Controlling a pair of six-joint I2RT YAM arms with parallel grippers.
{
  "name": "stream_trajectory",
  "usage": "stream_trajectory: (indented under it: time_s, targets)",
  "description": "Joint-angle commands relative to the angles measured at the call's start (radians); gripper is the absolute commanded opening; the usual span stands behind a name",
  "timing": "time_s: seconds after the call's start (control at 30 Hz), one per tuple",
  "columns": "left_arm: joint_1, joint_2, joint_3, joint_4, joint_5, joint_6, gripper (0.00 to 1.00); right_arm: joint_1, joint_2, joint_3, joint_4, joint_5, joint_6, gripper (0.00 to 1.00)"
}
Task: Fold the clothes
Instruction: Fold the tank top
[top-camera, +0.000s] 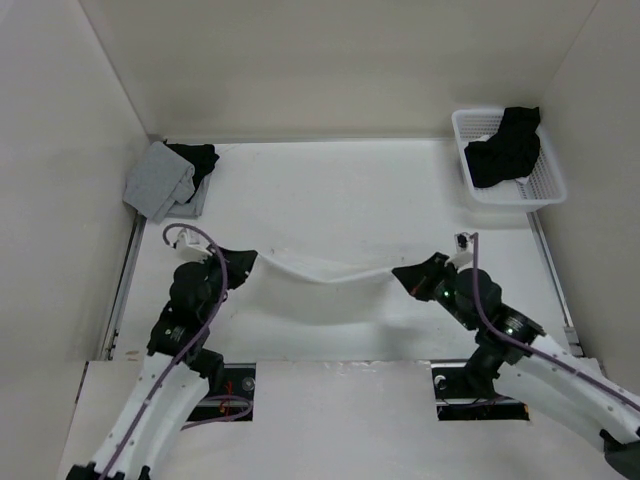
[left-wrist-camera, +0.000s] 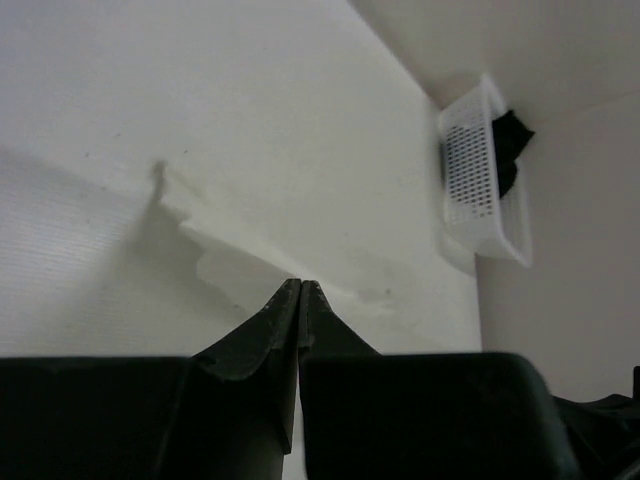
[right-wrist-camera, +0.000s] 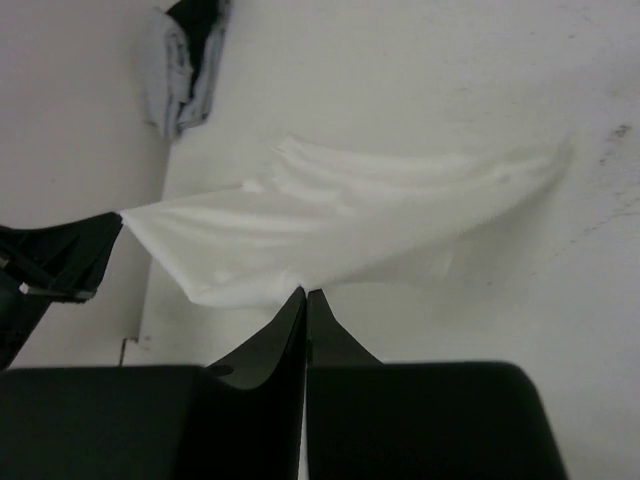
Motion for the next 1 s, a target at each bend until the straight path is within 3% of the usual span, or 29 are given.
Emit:
stream_trajectory:
  time_s: [0.0, 0.17, 0.27, 0.33, 0.43, 0.6, 0.77, 0.97]
  targets:
    - [-0.015, -0.137, 0.197, -0.230, -0.027, 0.037, 0.00, 0.148, -0.128, 0.169, -0.310, 0.182, -0.014, 0.01]
    - [-0.027, -0.207, 0.413, -0.367, -0.052, 0.077, 0.00, 0.448, -0.167, 0.346, -0.497, 0.441, 0.029, 0.01]
    - [-0.023, -0.202, 0.435, -0.387, -0.047, 0.083, 0.00, 0.588, -0.123, 0.406, -0.520, 0.554, 0.040, 0.02]
    - [-0.020, -0.185, 0.403, -0.378, -0.046, 0.080, 0.00, 0.601, -0.080, 0.419, -0.514, 0.572, 0.018, 0.02]
    - [-0.018, -0.139, 0.331, -0.341, -0.049, 0.076, 0.00, 0.460, -0.020, 0.392, -0.450, 0.461, -0.037, 0.03]
    - [0.019, 0.038, 0.213, -0.145, -0.058, 0.094, 0.00, 0.040, 0.139, 0.259, -0.150, 0.016, -0.146, 0.02]
    - [0.068, 0.498, 0.223, 0.243, -0.061, 0.074, 0.00, -0.301, 0.480, 0.267, 0.134, -0.259, -0.183, 0.02]
    - [0.066, 0.894, 0.416, 0.412, -0.095, 0.067, 0.00, -0.457, 0.863, 0.471, 0.224, -0.363, -0.211, 0.03]
